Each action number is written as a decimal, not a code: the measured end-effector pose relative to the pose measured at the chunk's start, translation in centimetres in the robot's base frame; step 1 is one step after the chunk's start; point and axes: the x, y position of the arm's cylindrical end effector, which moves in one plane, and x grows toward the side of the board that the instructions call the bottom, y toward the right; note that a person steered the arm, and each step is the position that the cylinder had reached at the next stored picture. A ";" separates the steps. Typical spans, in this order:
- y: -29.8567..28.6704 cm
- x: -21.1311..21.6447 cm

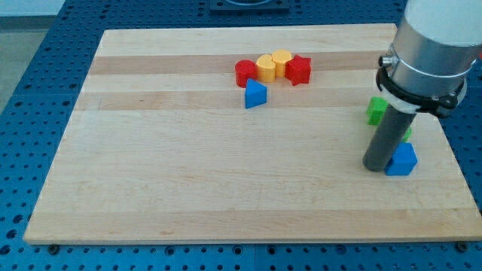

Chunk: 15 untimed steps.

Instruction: Push the red star to the top of the green star

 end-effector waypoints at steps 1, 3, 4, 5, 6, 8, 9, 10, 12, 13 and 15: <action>-1.4 0.0; -14.3 0.0; -20.7 0.0; -25.1 0.0; -28.6 -7.4; -27.8 -15.2; -23.4 -15.3; -20.4 -15.7; -10.7 -16.6; -6.6 -18.2; -6.4 -18.2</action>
